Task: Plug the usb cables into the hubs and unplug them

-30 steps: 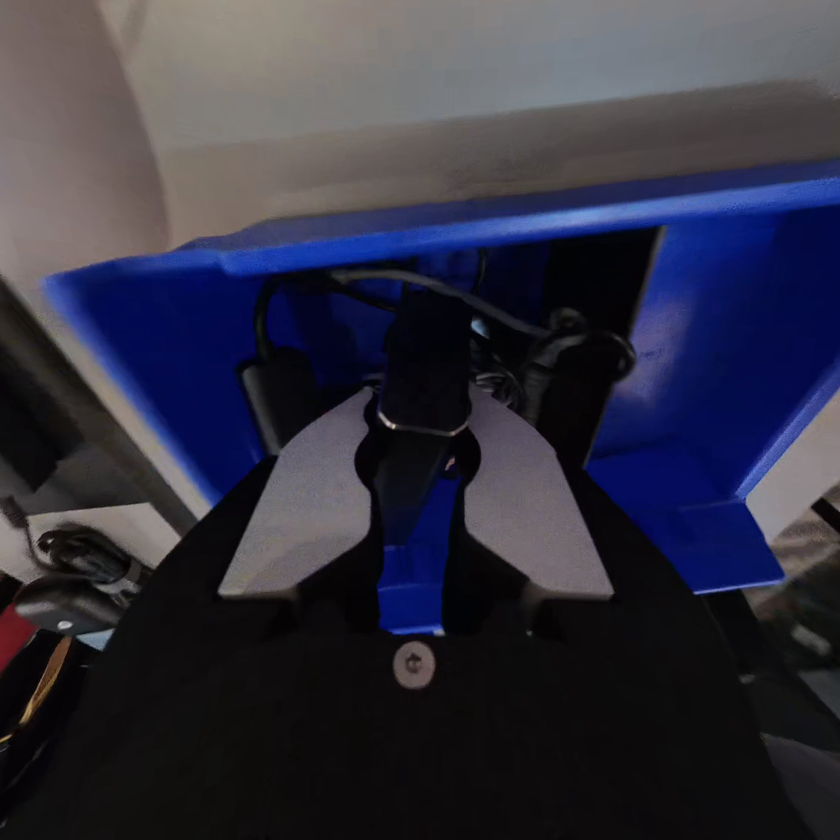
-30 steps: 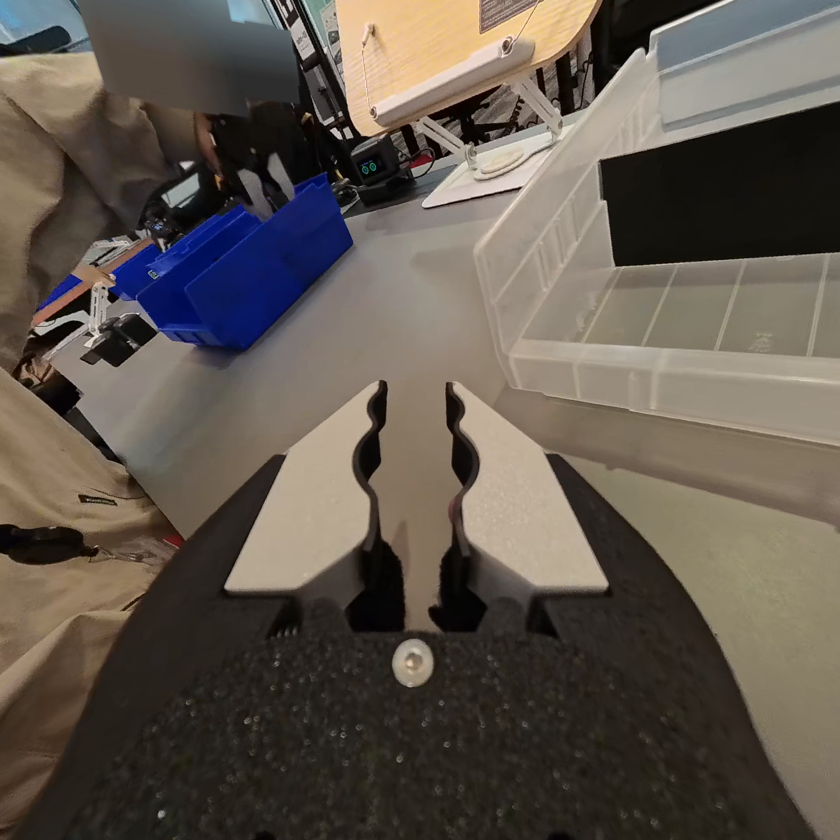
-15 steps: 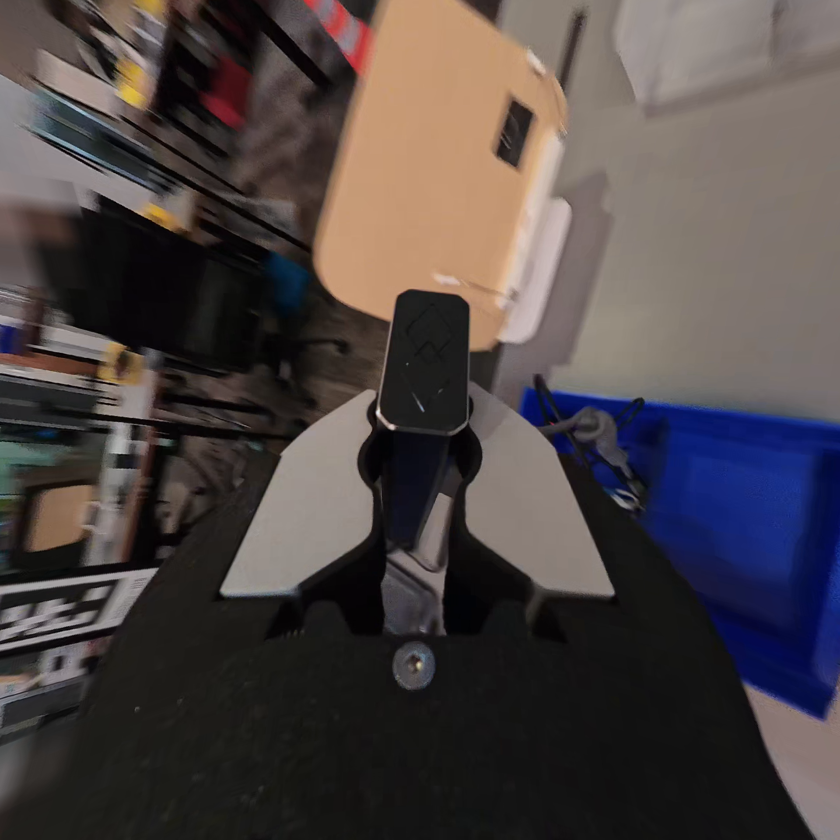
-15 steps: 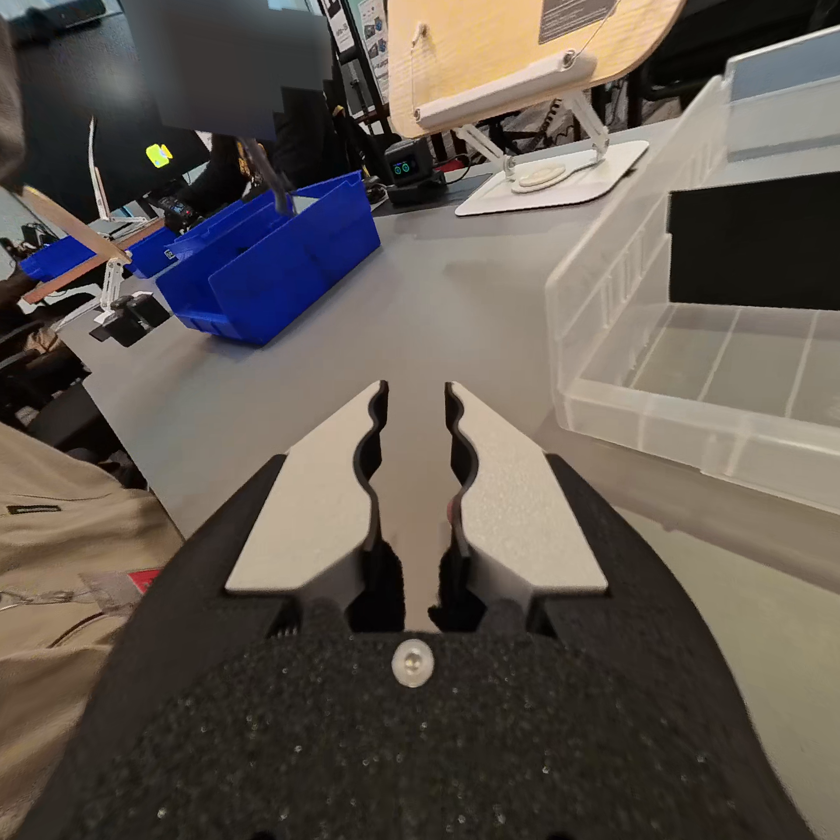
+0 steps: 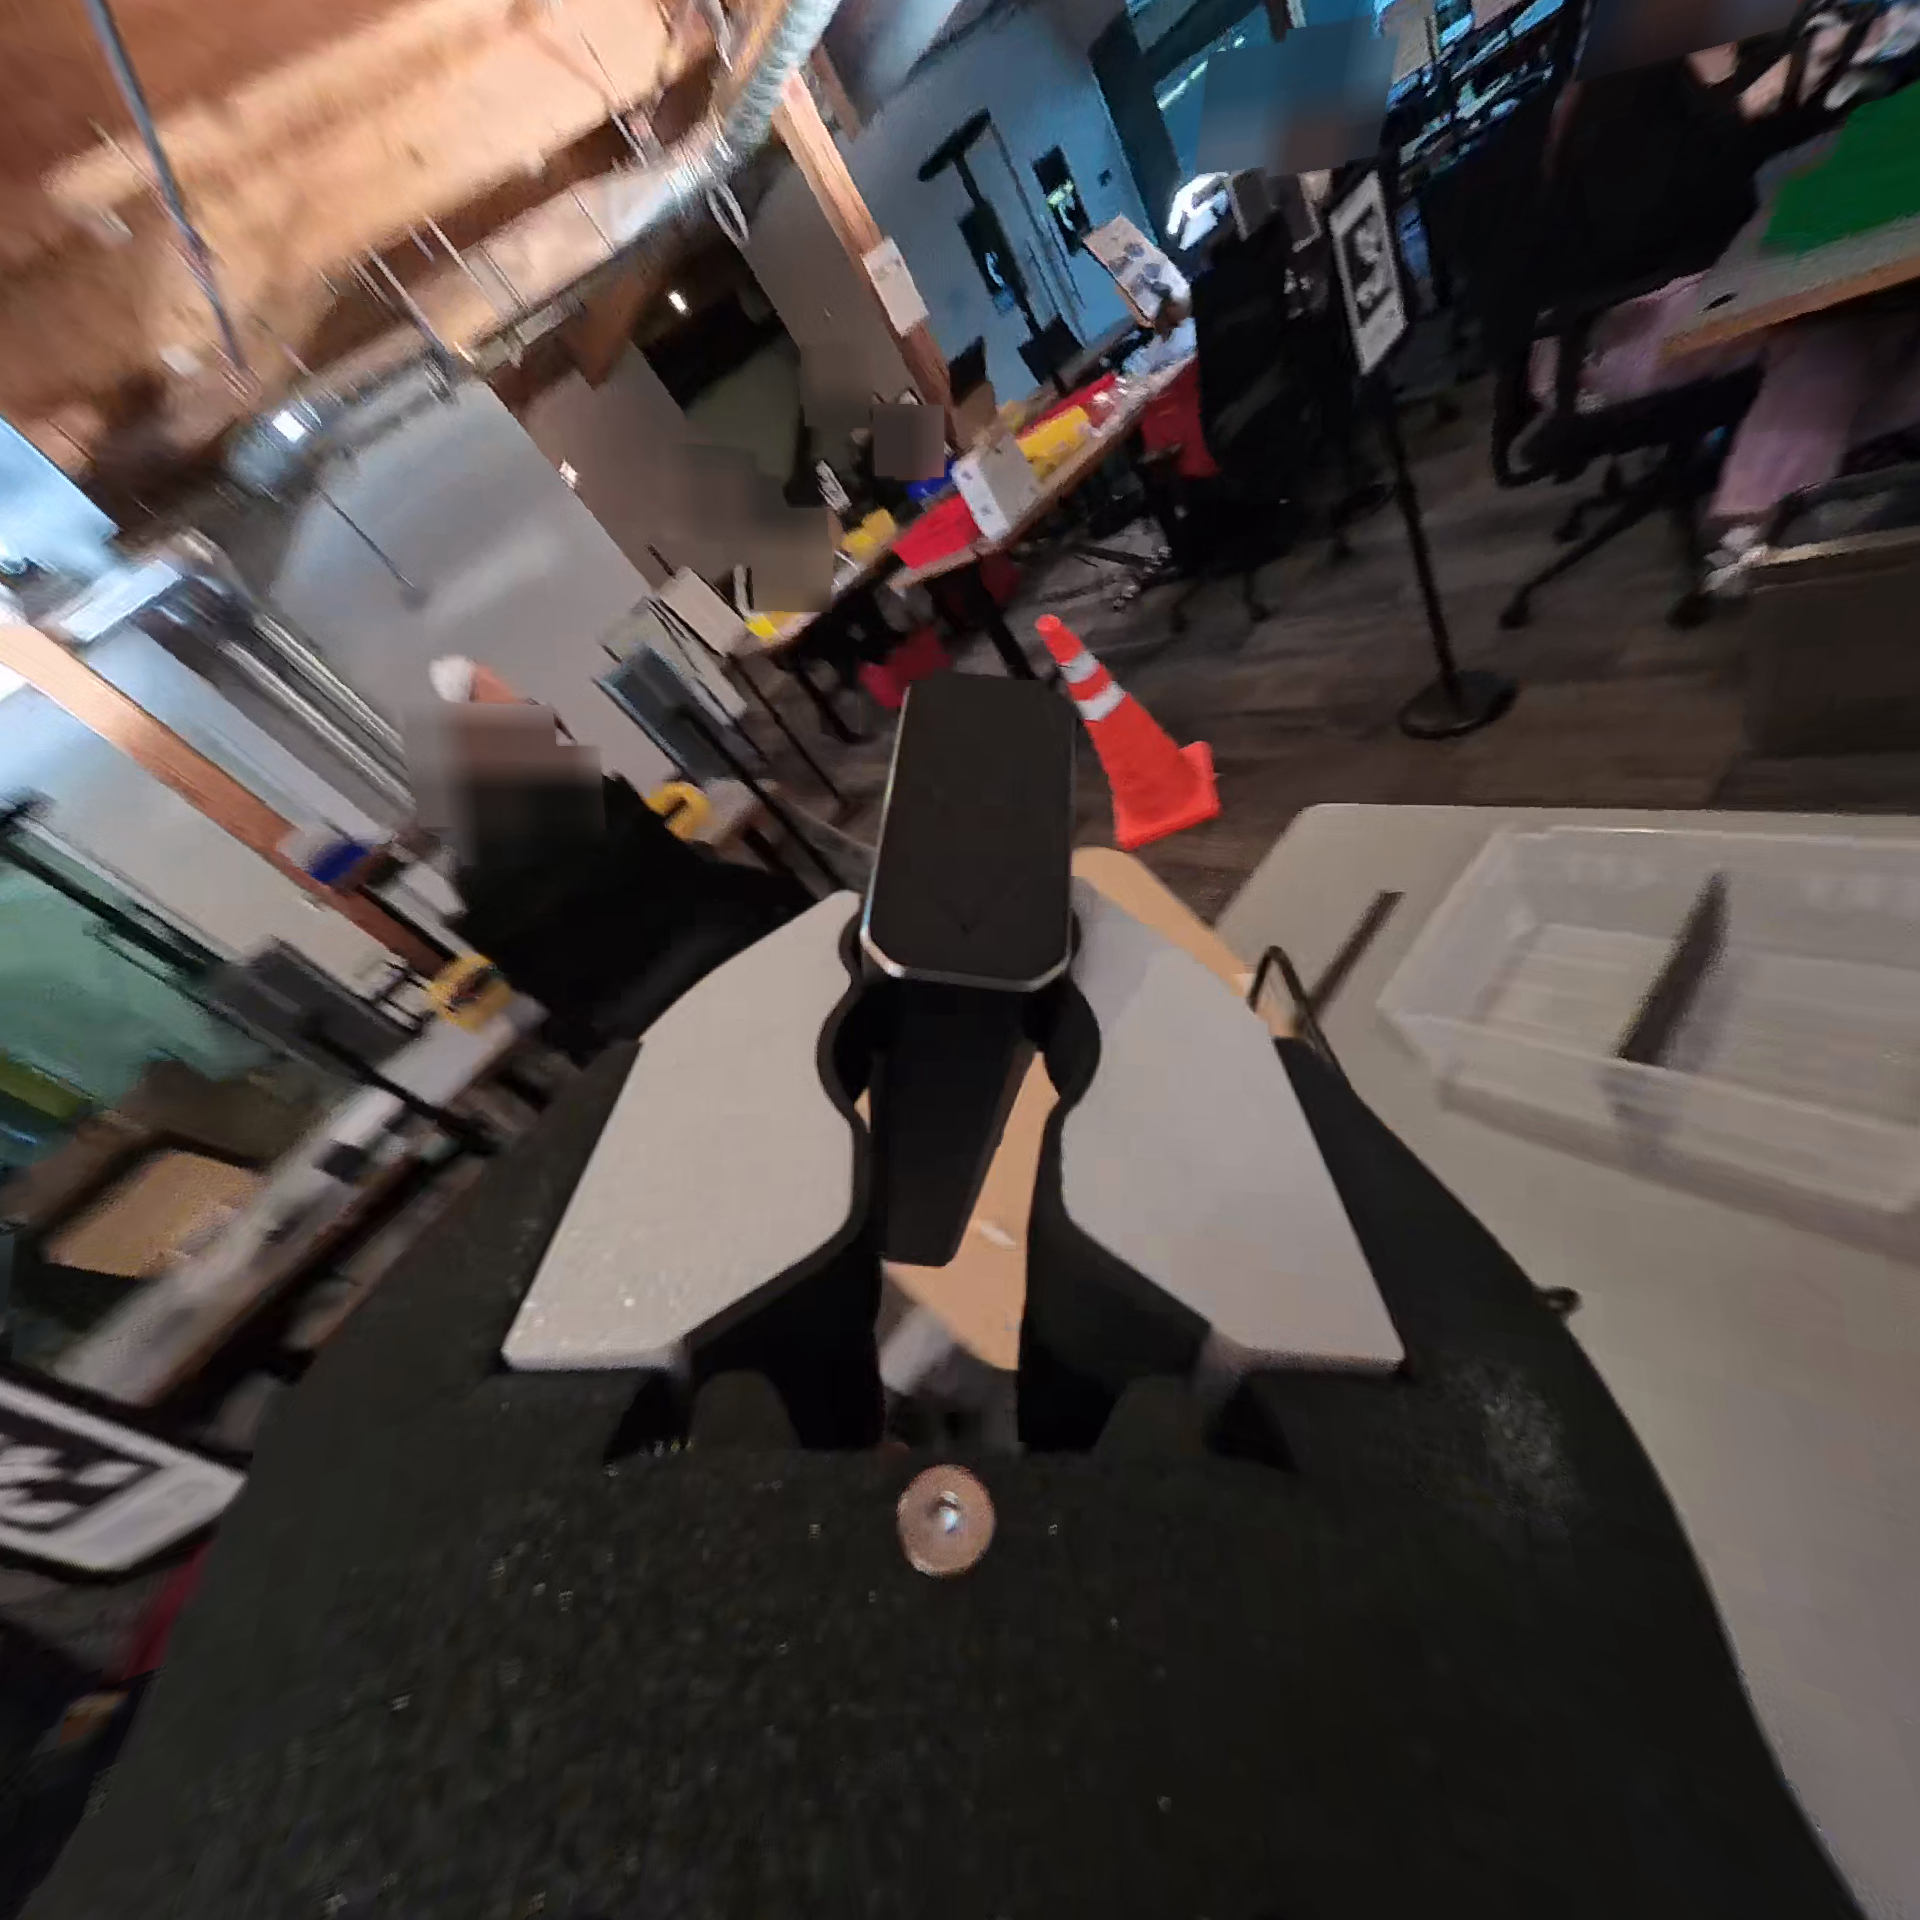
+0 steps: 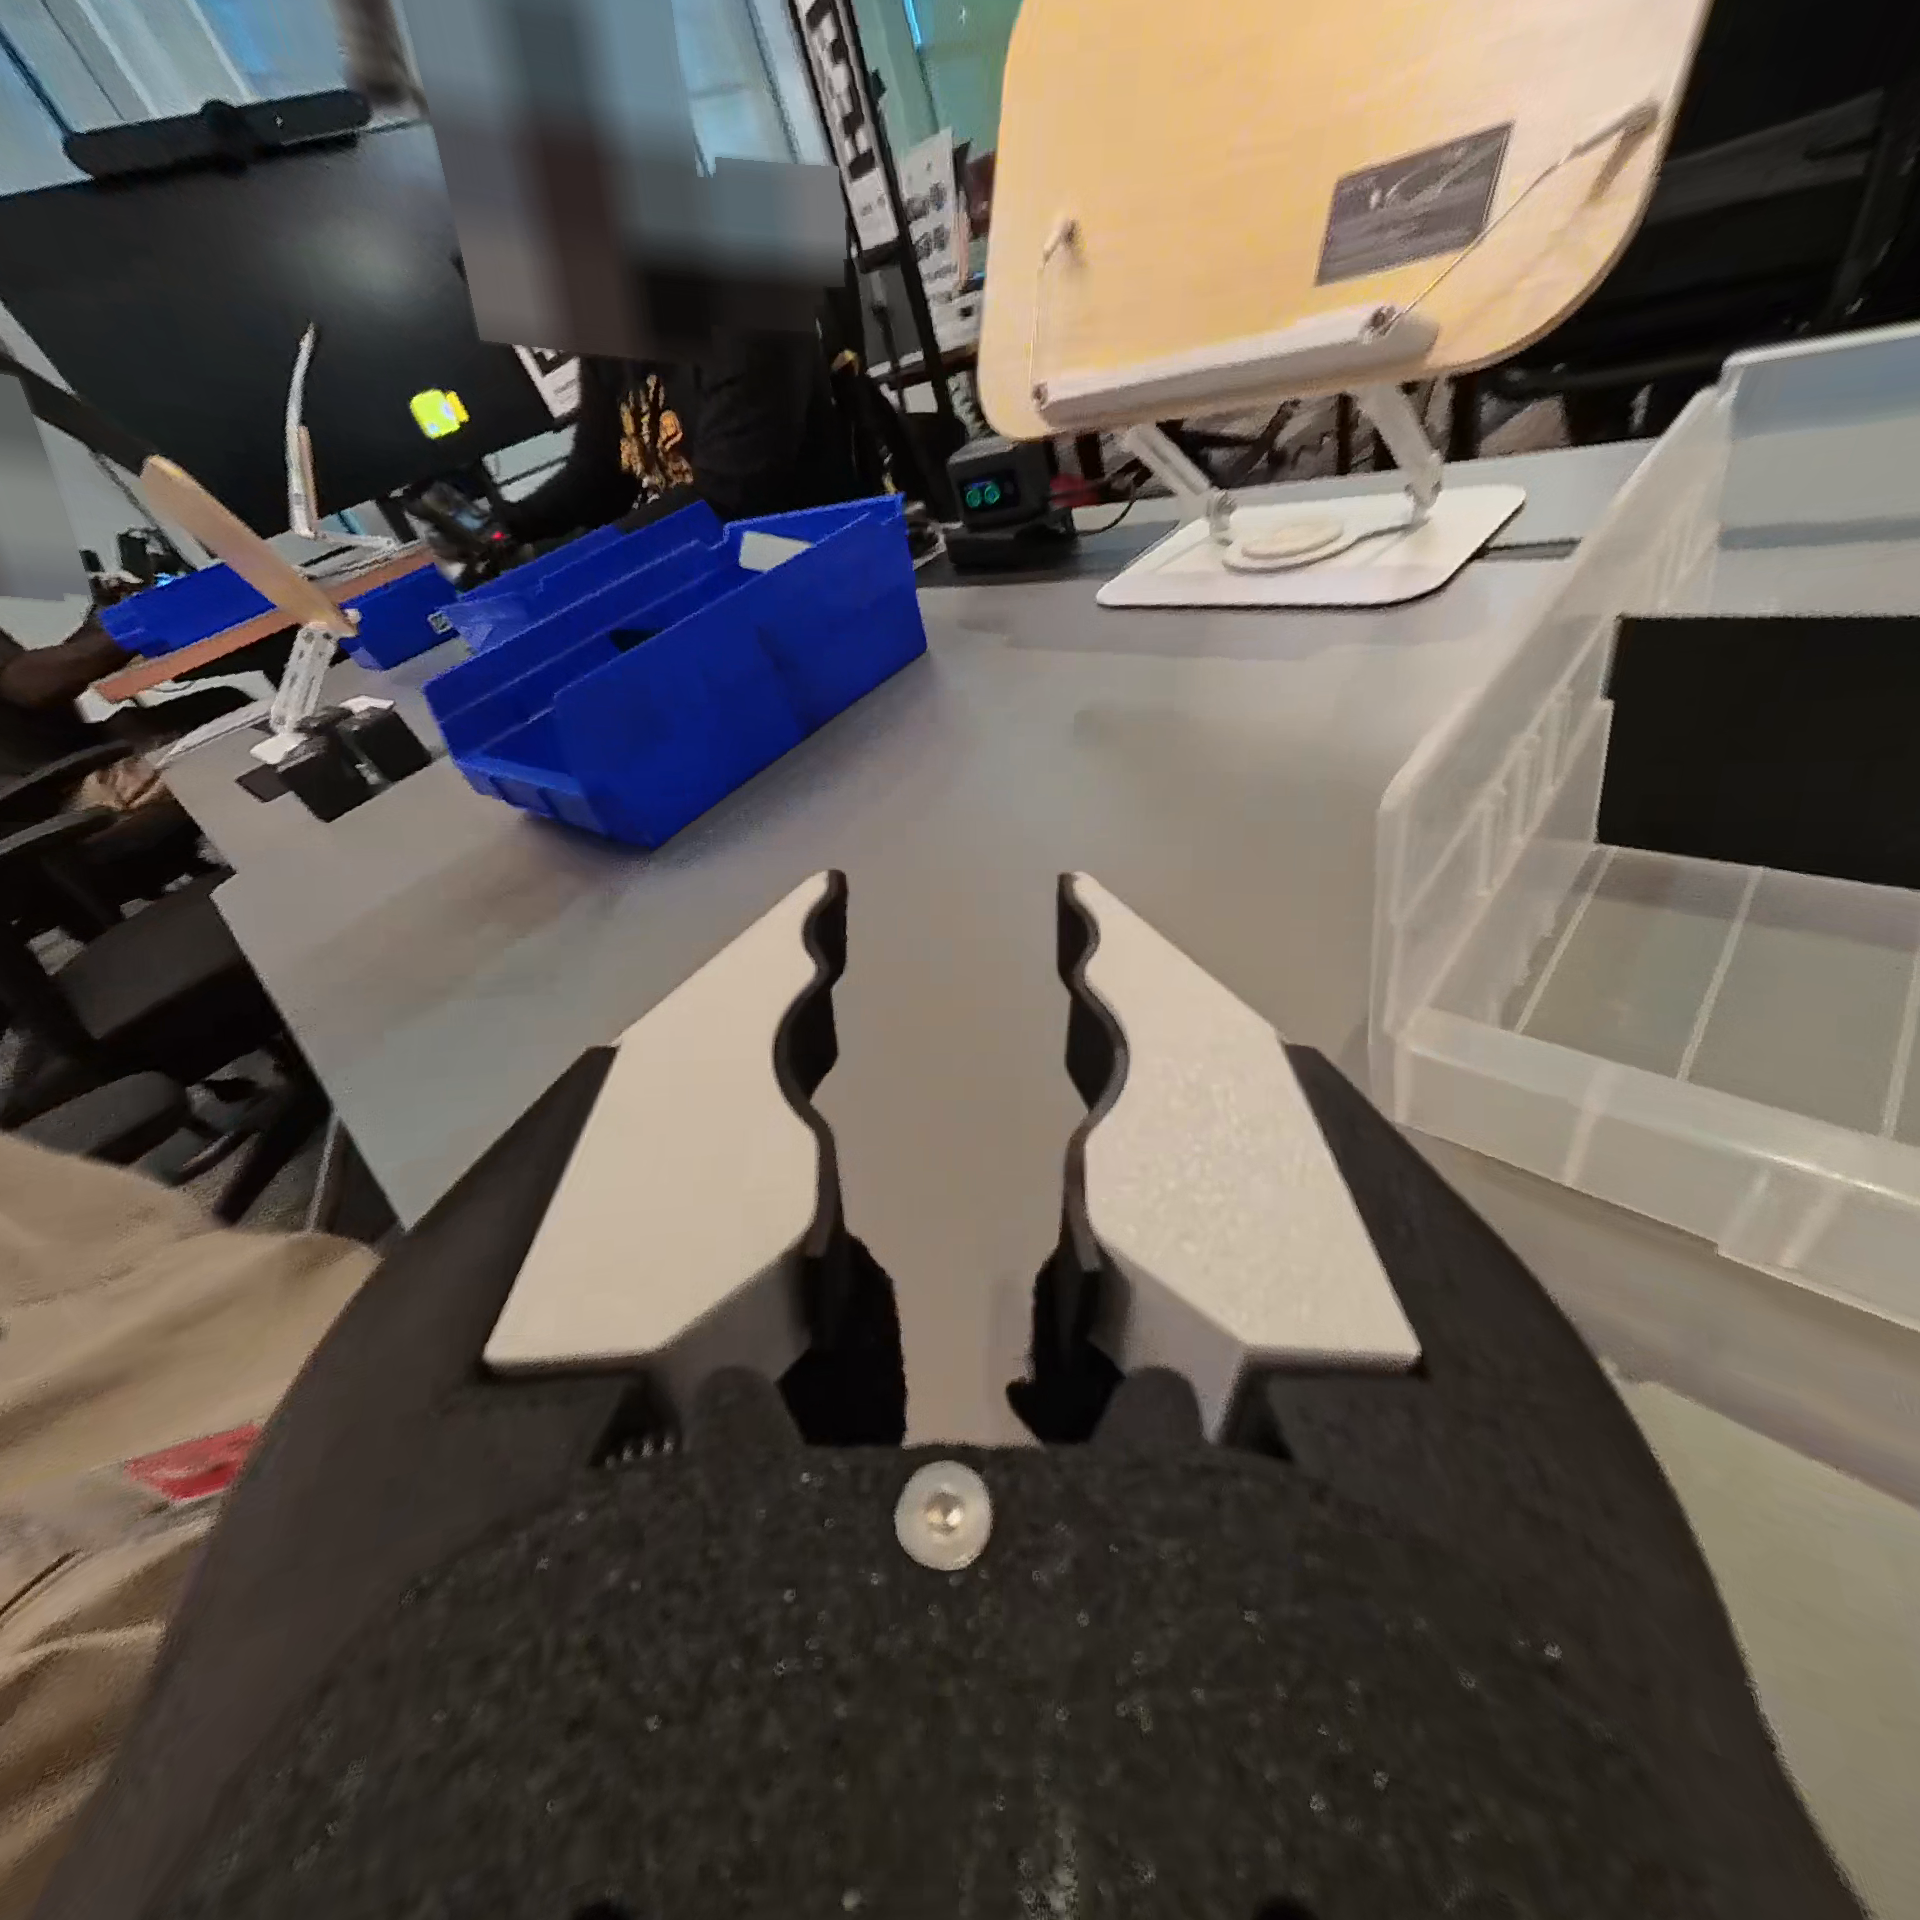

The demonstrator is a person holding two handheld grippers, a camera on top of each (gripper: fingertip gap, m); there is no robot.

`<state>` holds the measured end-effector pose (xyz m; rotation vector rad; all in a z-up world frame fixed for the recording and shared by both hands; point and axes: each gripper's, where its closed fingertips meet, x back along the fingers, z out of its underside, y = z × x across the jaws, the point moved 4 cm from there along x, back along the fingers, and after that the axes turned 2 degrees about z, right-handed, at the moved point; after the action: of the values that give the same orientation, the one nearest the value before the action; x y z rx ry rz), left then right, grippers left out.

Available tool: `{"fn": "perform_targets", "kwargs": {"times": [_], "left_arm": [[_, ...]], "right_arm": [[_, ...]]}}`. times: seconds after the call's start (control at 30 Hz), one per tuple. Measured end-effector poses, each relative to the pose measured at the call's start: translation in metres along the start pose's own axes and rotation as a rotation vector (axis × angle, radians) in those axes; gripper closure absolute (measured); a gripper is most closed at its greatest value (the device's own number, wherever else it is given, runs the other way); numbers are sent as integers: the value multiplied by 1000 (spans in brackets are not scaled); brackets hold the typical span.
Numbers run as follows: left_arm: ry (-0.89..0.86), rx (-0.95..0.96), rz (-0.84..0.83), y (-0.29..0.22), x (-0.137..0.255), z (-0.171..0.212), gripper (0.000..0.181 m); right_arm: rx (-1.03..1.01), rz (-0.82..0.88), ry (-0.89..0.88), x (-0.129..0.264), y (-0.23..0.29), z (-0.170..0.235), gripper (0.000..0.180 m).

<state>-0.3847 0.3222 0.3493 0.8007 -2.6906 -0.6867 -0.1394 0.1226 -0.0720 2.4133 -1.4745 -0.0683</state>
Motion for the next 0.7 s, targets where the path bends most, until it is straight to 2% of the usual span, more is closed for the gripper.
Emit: {"fn": "perform_targets", "kwargs": {"times": [0.1,0.2,0.27,0.33,0.4,0.53,0.7], "left_arm": [[74,142,112,-76,-35,67,151],[138,402,241,-150,-65,148,152],[155,553,274,-188,-79,194,152],[174,626,269,-215,-86,228,151],[171,708,272,-231,-88,245,152],[157,803,277,-246,-88,256,151],[189,818,279,-259,-87,261,151]], "right_arm": [[58,103,0,3,-6,-1,140],[97,111,6,6,-3,0,140],[120,106,-5,7,0,0,142],[126,106,-2,4,4,1,145],[142,80,3,-5,15,-2,150],[318,62,70,-43,42,-23,155],[346,57,114,-110,50,-59,144]]}}
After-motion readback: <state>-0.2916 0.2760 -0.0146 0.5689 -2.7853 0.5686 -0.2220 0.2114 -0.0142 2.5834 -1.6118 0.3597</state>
